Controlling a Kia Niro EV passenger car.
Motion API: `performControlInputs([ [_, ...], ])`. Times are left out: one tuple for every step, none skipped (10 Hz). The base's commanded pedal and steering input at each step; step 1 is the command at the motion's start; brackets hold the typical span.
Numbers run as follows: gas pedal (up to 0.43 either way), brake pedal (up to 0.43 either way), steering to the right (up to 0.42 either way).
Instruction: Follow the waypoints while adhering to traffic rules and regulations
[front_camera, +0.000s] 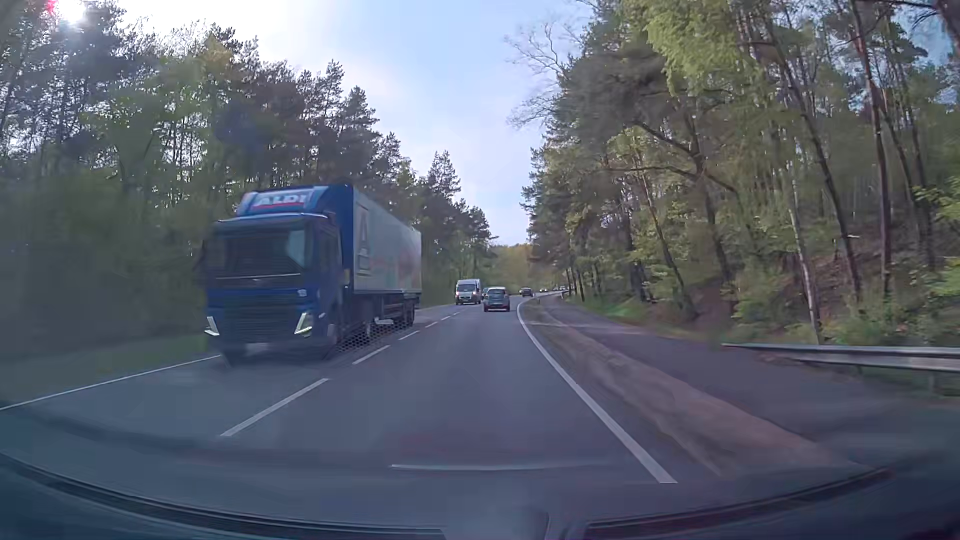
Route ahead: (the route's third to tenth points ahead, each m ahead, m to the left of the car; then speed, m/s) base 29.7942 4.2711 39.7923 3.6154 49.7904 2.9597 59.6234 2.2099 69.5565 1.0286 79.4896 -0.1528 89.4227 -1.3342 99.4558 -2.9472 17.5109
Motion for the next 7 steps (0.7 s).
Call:
performControlInputs([
  [0.197,0.0,0.007],
  [0.197,0.0,0.006],
  [0.197,0.0,0.006],
  [0.209,0.0,0.007],
  [0.209,0.0,0.007],
  [0.209,0.0,0.006],
  [0.209,0.0,0.007],
])
